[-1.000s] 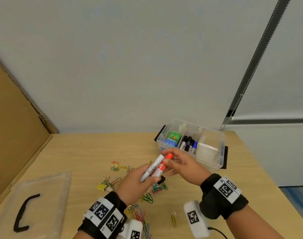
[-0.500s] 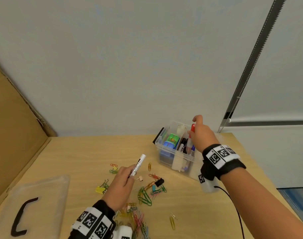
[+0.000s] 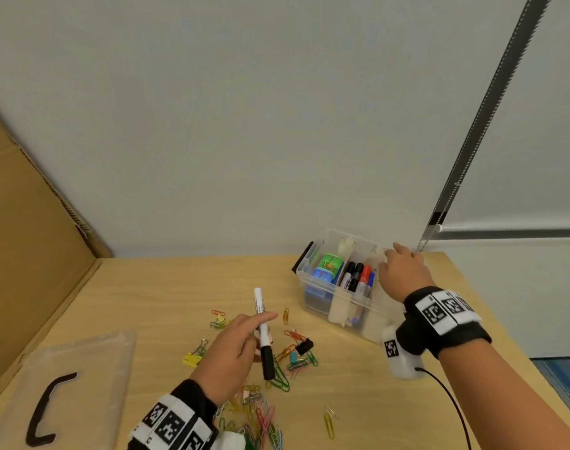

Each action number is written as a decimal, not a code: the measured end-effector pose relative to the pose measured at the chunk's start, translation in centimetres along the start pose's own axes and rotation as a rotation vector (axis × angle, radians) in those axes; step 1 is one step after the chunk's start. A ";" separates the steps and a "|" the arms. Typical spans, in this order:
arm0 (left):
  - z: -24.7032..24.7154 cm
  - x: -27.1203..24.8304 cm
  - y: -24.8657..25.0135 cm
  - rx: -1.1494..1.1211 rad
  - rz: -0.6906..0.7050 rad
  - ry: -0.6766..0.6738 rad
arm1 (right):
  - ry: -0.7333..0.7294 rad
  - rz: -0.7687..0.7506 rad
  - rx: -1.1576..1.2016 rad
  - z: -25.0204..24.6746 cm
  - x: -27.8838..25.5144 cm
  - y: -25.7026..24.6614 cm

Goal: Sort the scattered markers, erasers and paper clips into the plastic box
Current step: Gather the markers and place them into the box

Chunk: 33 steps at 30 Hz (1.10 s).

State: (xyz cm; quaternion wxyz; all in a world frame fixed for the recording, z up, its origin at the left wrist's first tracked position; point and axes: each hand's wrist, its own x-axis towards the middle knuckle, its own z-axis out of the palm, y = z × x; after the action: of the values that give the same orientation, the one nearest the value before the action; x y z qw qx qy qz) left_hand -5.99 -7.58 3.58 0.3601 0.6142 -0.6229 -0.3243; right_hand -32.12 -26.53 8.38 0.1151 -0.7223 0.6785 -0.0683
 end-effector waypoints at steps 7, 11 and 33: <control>1.0 3.5 4.3 0.414 0.193 0.099 | 0.112 0.018 0.080 3.3 -4.3 4.5; 2.6 7.3 8.0 0.711 0.220 0.179 | 0.140 -0.026 0.210 5.2 -4.7 5.5; 14.1 21.7 11.6 0.993 -0.175 -0.342 | 0.312 -0.115 0.293 7.1 -4.6 5.8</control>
State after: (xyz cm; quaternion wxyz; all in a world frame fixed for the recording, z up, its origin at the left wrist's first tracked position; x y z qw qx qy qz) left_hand -23.85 -29.41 7.01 -0.1089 0.6989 -0.6975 -0.1148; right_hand -36.21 -21.72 0.34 0.1081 -0.7160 0.6287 -0.2836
